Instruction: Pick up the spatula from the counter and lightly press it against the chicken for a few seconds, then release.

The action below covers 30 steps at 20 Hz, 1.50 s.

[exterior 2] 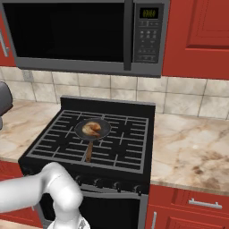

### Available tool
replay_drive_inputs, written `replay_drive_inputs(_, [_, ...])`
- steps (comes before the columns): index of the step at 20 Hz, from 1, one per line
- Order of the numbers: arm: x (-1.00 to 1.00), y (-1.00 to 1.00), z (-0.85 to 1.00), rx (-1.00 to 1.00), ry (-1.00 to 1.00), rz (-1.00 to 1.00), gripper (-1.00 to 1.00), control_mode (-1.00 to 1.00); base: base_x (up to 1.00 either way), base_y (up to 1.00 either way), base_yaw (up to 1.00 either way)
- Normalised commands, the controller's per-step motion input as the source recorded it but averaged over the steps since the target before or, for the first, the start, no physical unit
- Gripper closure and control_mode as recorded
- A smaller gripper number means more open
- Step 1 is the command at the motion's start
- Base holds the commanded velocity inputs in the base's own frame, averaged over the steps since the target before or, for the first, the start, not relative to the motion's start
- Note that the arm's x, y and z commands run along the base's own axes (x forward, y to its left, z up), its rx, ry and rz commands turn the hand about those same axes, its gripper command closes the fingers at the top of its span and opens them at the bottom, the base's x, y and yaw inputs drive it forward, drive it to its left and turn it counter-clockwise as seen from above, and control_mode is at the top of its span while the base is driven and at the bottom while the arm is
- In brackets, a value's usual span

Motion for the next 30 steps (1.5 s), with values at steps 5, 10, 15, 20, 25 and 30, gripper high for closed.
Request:
replay_drive_inputs(5, [0.18,0.23,-0.13,-0.02,0.06,0.00,-1.00,-1.00,0.00,0.00,0.00])
replay_drive_inputs(10, [0.15,0.20,-0.14,-0.03,0.04,0.00,-1.00,-1.00,0.00,0.00,0.00])
replay_drive_inputs(15, [0.12,0.18,-0.22,-0.05,0.00,0.00,-1.00,-1.00,0.00,0.00,0.00])
replay_drive_inputs(20, [0.13,0.15,-0.24,-0.04,0.00,0.00,-1.00,-1.00,0.00,0.00,0.00])
replay_drive_inputs(25, [0.20,0.16,-0.21,-0.03,0.00,0.00,-1.00,-1.00,0.00,0.00,0.00])
replay_drive_inputs(30, [0.25,0.18,-0.20,-0.02,0.00,0.00,-1.00,-1.00,0.00,0.00,0.00])
